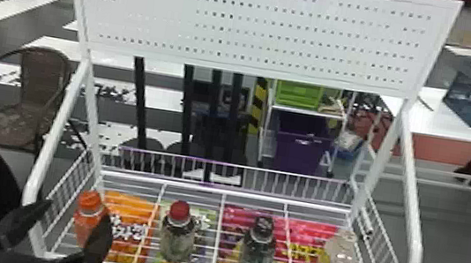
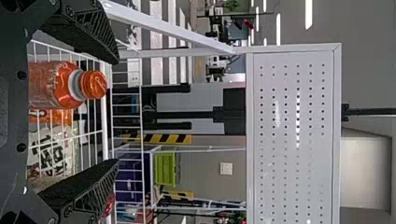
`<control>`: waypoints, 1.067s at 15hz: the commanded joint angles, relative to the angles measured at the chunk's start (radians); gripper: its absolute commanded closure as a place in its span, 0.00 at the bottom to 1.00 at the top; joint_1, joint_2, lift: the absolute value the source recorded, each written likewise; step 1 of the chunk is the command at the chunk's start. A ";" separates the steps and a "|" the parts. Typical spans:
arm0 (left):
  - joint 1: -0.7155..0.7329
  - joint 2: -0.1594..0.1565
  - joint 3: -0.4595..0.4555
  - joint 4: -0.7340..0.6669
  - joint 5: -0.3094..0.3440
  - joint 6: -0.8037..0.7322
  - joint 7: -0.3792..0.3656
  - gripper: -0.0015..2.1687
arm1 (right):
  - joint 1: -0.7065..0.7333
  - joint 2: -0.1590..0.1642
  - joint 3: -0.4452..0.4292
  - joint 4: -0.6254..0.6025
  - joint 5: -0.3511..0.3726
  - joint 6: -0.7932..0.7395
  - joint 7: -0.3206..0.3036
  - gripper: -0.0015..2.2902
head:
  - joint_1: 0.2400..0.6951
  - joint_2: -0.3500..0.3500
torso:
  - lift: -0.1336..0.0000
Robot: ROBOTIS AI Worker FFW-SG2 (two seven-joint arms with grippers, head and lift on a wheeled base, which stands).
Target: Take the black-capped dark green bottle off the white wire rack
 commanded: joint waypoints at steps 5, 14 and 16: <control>-0.003 -0.001 -0.002 0.006 0.003 0.000 0.000 0.07 | -0.077 0.010 0.115 0.237 0.052 -0.154 0.040 0.04 | 0.57 0.50 | 1.00; -0.009 0.002 -0.005 0.020 0.005 0.003 0.000 0.07 | -0.466 0.029 0.362 0.886 0.069 -0.454 0.028 0.05 | 0.57 0.50 | 1.00; -0.015 0.003 -0.005 0.028 0.005 0.003 0.000 0.07 | -0.541 0.053 0.371 0.958 0.072 -0.457 0.026 0.05 | 0.57 0.50 | 1.00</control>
